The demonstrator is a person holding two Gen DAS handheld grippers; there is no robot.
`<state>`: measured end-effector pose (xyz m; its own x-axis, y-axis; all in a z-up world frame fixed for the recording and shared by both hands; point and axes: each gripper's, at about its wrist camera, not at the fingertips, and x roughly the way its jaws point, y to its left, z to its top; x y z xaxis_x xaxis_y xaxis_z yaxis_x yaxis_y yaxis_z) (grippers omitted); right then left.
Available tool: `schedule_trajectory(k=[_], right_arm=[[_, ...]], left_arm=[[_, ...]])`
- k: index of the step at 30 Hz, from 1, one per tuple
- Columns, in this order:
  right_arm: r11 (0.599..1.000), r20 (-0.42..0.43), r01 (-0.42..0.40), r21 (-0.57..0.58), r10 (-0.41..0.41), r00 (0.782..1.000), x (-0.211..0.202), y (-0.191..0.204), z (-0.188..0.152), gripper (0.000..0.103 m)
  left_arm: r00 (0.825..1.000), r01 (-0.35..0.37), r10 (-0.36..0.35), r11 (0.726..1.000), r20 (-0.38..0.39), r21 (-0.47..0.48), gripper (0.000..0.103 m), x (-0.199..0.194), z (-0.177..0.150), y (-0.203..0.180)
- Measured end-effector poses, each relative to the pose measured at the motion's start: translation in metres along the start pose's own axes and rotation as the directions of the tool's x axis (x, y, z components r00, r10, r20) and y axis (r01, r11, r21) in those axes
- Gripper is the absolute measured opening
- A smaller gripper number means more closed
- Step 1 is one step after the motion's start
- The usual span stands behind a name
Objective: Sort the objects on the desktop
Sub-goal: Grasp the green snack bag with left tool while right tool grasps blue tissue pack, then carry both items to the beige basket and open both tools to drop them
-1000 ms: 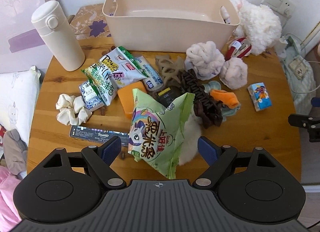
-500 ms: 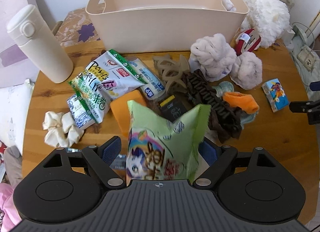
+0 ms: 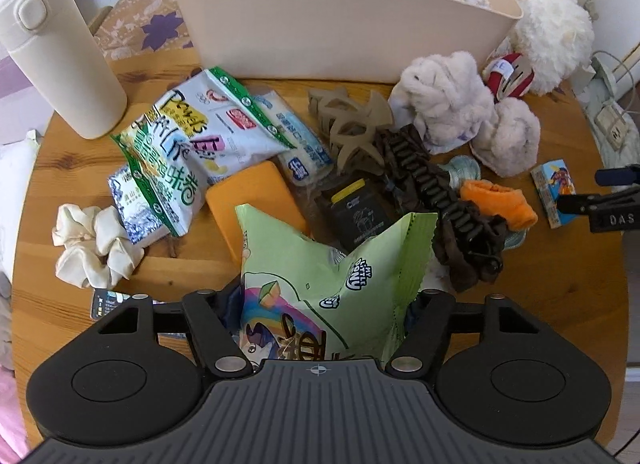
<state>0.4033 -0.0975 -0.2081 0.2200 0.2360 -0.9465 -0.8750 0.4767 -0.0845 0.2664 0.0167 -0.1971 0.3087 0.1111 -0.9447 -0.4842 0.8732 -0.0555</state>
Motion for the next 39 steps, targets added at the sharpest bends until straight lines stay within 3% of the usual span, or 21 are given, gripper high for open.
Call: schedule_trajectory(k=[5,9,13,23,27,39], right_arm=[[1.000,-0.002,-0.008,0.017,0.008,1.000,0.004,0.003,0.001,0.072],[0.999,-0.017,-0.019,0.044,0.019,1.000,0.007,0.002,0.000,0.051],[0.997,-0.016,-0.027,0.075,0.029,0.999,0.008,0.003,-0.001,0.045],[0.991,0.018,-0.056,0.122,0.054,0.998,-0.008,0.005,-0.003,0.043],[0.989,0.063,-0.069,0.133,0.061,0.996,-0.028,0.003,0.001,0.043],[0.989,0.234,-0.118,0.084,0.096,0.968,-0.106,-0.002,0.047,0.043]], left_arm=[[1.000,0.025,-0.025,1.000,0.001,-0.004,0.066,-0.002,-0.004,0.004],[1.000,0.030,-0.030,1.000,0.003,0.007,0.062,-0.006,-0.008,0.006],[0.999,0.032,-0.032,0.999,0.004,0.022,0.060,-0.011,-0.012,0.010],[0.998,0.038,-0.038,0.999,0.042,0.004,0.059,-0.033,-0.008,0.022],[0.995,0.028,-0.029,1.000,0.099,0.012,0.059,-0.047,0.000,0.025],[0.970,0.018,-0.037,0.996,0.239,0.084,0.059,-0.094,0.059,0.018]])
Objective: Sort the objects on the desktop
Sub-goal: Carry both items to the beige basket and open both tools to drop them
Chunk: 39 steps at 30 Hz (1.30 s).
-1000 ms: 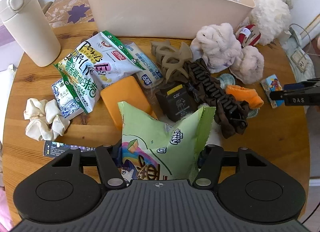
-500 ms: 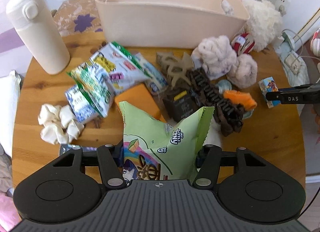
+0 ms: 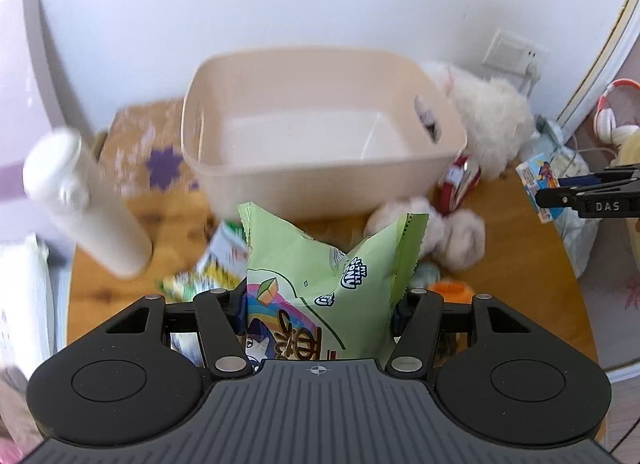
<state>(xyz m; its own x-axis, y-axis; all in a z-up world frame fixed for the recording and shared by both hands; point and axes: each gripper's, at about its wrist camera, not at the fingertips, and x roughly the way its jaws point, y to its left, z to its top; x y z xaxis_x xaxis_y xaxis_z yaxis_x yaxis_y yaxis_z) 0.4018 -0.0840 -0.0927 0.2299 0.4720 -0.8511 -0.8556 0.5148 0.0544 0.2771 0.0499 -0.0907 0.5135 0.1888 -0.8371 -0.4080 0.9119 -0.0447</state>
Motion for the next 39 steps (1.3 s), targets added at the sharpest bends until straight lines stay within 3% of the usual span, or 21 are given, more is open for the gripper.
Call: schedule_trajectory(k=[8,15,23,30,39], right_arm=[[0.999,0.095,-0.031,-0.030,0.034,0.995,-0.013,0.013,0.050,0.043],[0.998,0.111,-0.054,-0.031,0.058,0.992,0.007,0.027,0.077,0.043],[0.997,0.102,-0.053,-0.058,0.059,0.993,0.042,0.051,0.106,0.043],[0.996,0.036,-0.016,-0.082,0.019,0.999,0.083,0.070,0.114,0.043],[0.996,-0.048,0.022,-0.089,-0.027,0.998,0.119,0.077,0.105,0.043]], left_arm=[[0.998,-0.031,0.029,0.999,0.061,0.039,0.059,0.005,0.059,-0.005],[0.993,-0.094,0.088,0.993,0.077,0.078,0.059,0.024,0.108,-0.010],[0.987,-0.157,0.156,0.987,0.022,0.043,0.059,0.077,0.146,-0.005],[0.974,-0.208,0.210,0.978,-0.087,0.031,0.058,0.135,0.153,-0.004],[0.955,-0.269,0.272,0.962,-0.119,0.043,0.055,0.171,0.147,-0.006]])
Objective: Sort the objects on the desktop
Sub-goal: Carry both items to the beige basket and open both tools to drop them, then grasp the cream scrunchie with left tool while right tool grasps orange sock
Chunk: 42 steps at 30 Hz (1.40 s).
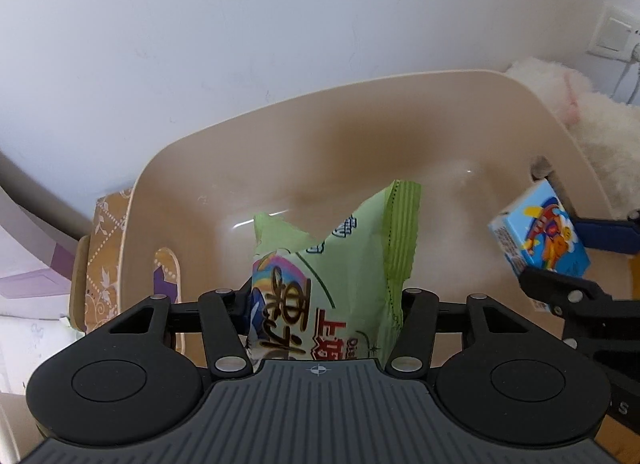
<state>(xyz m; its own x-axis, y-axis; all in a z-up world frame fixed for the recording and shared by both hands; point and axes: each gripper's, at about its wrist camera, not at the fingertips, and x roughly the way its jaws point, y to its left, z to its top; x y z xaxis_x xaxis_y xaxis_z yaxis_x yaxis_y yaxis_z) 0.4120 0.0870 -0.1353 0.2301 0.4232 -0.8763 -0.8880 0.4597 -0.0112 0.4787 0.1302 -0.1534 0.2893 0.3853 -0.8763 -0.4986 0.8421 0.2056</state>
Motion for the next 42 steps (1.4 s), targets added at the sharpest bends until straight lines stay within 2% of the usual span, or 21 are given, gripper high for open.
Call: schedule_trajectory(k=[3,4,6,10,15,18,21,25,30,36,42], right_arm=[[1.000,-0.013,0.016,0.000,-0.016,1.000,0.005,-0.001,-0.005,0.043],[1.000,-0.010,0.014,-0.005,-0.014,1.000,0.004,-0.001,-0.006,0.052],[1.000,-0.004,0.022,-0.020,-0.022,1.000,0.001,0.001,-0.009,0.054],[0.998,0.030,0.030,-0.049,-0.028,0.999,-0.005,0.006,-0.009,0.077],[0.997,0.064,0.024,-0.071,-0.020,0.998,-0.019,0.008,-0.009,0.080],[0.997,0.086,0.015,-0.073,-0.009,0.996,-0.032,0.009,-0.012,0.089],[0.998,0.106,-0.003,-0.059,0.009,0.994,-0.041,0.006,-0.015,0.090],[0.999,0.135,-0.016,-0.042,0.021,0.991,-0.063,0.008,-0.027,0.099],[0.994,0.180,0.023,-0.103,-0.005,0.984,-0.087,0.020,-0.054,0.102],[0.997,0.155,-0.027,-0.069,0.038,0.987,-0.103,0.027,-0.088,0.103],[1.000,0.096,-0.027,-0.009,0.027,0.995,-0.104,0.026,-0.126,0.103]], left_arm=[[1.000,0.016,-0.016,1.000,-0.008,-0.010,0.057,0.004,-0.002,0.001],[1.000,0.023,-0.024,1.000,-0.006,-0.009,0.059,0.004,-0.003,0.001],[1.000,0.029,-0.029,1.000,-0.001,-0.002,0.061,0.002,-0.005,0.001],[1.000,0.024,-0.024,1.000,0.008,0.004,0.075,-0.002,-0.009,0.006],[0.999,0.044,-0.044,0.999,0.030,-0.026,0.076,-0.018,-0.014,0.015],[0.998,0.046,-0.044,0.998,0.055,-0.039,0.076,-0.034,-0.018,0.021],[0.995,0.061,-0.057,0.997,0.083,-0.048,0.078,-0.053,-0.023,0.029],[0.993,0.065,-0.061,0.997,0.100,-0.042,0.079,-0.075,-0.031,0.035],[0.992,0.088,-0.080,0.993,0.095,-0.083,0.080,-0.097,-0.063,0.052],[0.995,0.084,-0.078,0.989,0.059,-0.119,0.080,-0.111,-0.106,0.070],[0.998,0.065,-0.066,0.984,-0.004,-0.168,0.080,-0.110,-0.153,0.077]])
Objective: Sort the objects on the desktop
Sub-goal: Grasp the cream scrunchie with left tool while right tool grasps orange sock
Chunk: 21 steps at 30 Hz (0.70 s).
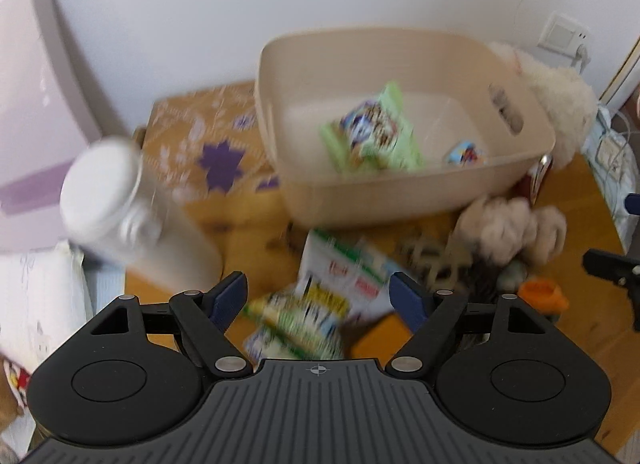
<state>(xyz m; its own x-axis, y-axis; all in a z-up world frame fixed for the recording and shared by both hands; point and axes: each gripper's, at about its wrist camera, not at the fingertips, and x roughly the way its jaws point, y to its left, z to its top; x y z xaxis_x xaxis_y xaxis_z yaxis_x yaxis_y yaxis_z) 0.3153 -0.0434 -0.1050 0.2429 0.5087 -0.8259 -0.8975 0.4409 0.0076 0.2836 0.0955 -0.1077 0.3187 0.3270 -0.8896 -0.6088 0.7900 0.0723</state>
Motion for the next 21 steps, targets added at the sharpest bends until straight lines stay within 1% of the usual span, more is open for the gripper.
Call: schedule_trajectory(k=[4,9,14,17,20,21], right_arm=[[0.999,-0.051,0.018,0.027,-0.016,0.999,0.005,-0.007,-0.020,0.103],[0.998,-0.089,0.043,0.047,-0.038,0.995,0.012,-0.017,-0.039,0.103],[0.999,-0.124,0.040,0.025,-0.037,0.992,0.023,-0.019,-0.047,0.102],[0.999,-0.132,0.031,0.010,-0.029,0.991,0.030,-0.018,-0.048,0.100],[1.000,-0.147,0.021,0.005,-0.020,0.989,0.039,-0.015,-0.048,0.099],[1.000,-0.153,0.000,-0.023,-0.003,0.988,0.043,-0.015,-0.047,0.099]], left_arm=[[0.999,-0.022,0.022,1.000,-0.039,-0.008,0.080,0.004,-0.027,0.009],[0.996,-0.035,0.034,0.999,-0.082,-0.012,0.080,0.014,-0.052,0.021],[0.993,-0.043,0.038,0.998,-0.115,-0.042,0.080,0.025,-0.066,0.035],[0.993,-0.028,0.021,0.998,-0.120,-0.055,0.079,0.030,-0.070,0.041],[0.993,-0.024,0.018,0.999,-0.120,-0.047,0.079,0.036,-0.071,0.043],[0.992,-0.023,0.018,0.999,-0.122,-0.044,0.079,0.039,-0.071,0.043]])
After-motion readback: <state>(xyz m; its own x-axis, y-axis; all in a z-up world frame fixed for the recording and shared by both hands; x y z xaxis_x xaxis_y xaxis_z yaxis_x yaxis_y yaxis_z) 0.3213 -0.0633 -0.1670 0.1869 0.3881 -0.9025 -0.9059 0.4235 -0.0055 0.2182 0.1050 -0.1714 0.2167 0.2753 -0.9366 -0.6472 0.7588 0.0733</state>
